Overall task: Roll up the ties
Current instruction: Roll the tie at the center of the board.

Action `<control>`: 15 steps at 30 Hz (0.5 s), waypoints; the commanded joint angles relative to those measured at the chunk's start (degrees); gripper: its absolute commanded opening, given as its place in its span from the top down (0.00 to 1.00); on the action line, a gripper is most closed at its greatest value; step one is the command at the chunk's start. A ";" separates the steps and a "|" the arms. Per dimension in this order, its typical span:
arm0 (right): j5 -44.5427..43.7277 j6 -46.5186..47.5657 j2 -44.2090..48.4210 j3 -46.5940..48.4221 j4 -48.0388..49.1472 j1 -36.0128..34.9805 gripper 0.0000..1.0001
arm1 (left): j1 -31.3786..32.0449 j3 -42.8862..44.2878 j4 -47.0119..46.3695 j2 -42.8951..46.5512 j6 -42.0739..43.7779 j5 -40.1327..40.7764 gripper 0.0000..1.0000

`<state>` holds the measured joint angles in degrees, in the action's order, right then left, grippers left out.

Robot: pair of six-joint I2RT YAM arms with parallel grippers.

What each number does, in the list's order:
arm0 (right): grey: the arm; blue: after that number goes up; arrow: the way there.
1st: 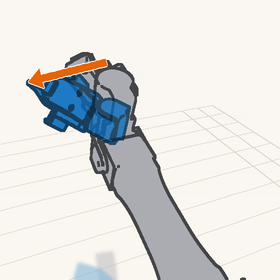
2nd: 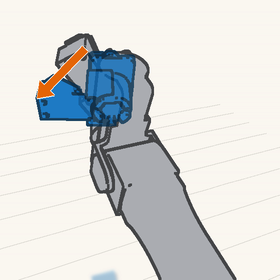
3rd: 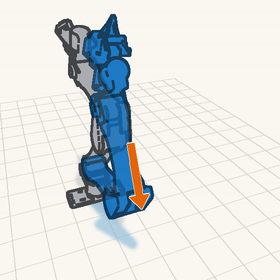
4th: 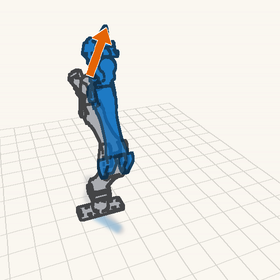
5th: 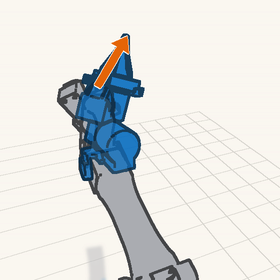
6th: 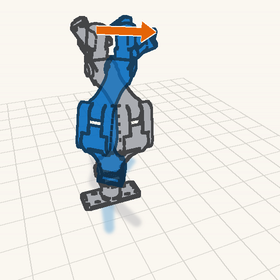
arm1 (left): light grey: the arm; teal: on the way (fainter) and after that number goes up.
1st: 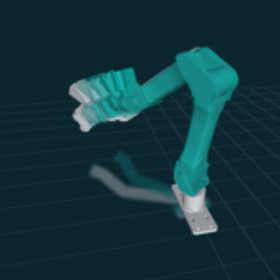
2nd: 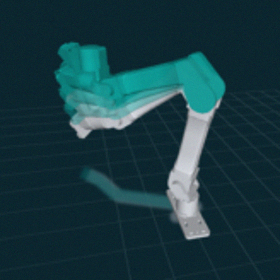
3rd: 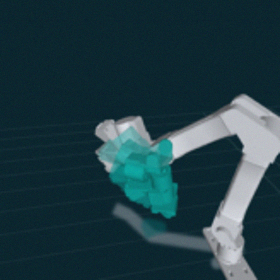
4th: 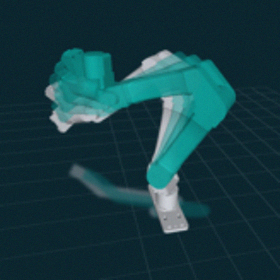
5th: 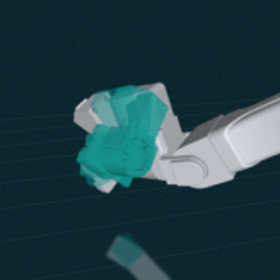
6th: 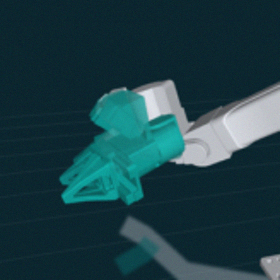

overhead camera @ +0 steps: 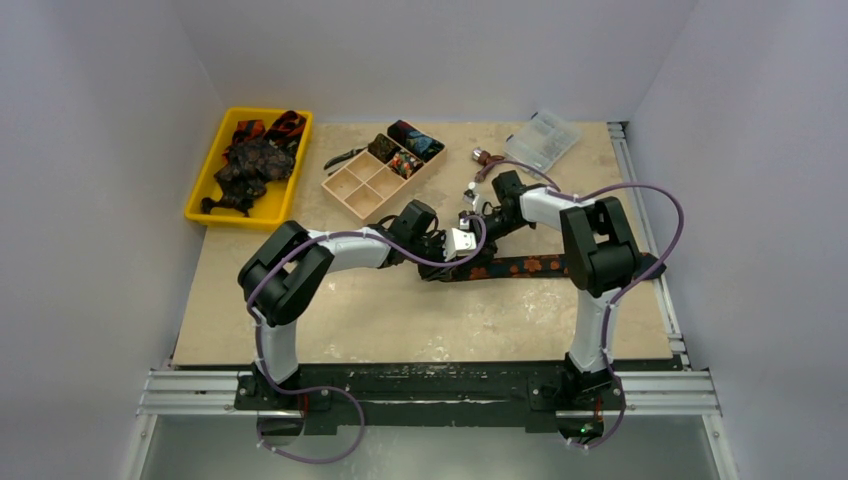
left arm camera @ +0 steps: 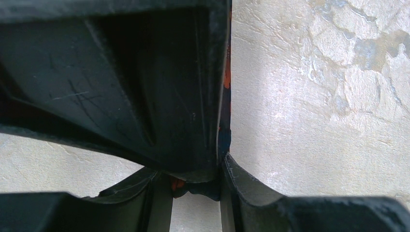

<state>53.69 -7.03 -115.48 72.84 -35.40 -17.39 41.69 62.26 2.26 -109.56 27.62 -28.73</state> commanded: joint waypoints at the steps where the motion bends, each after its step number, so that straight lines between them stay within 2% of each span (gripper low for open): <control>1: 0.88 -3.54 0.28 0.12 3.45 -0.67 0.58 | -0.05 -2.67 8.47 -3.83 0.77 5.00 0.83; 5: -0.03 -3.34 -0.71 -0.08 3.87 -1.44 0.62 | -0.05 -2.67 8.40 -3.85 0.83 4.83 0.82; 10: -3.81 0.30 -2.69 0.71 1.07 -1.68 0.82 | -0.05 -2.54 8.73 -3.93 0.85 4.72 0.82; 13: -5.54 2.97 -4.36 1.40 -1.46 -1.60 0.98 | -0.12 -2.49 8.51 -3.98 0.75 4.65 0.80; 15: -6.59 4.59 -4.69 1.47 -2.55 -1.57 1.00 | -0.12 -2.38 8.36 -4.06 0.49 4.69 0.80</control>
<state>52.21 -7.62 -117.93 73.82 -34.59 -18.22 41.69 62.26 2.39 -109.60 27.62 -28.71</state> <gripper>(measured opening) 0.034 0.334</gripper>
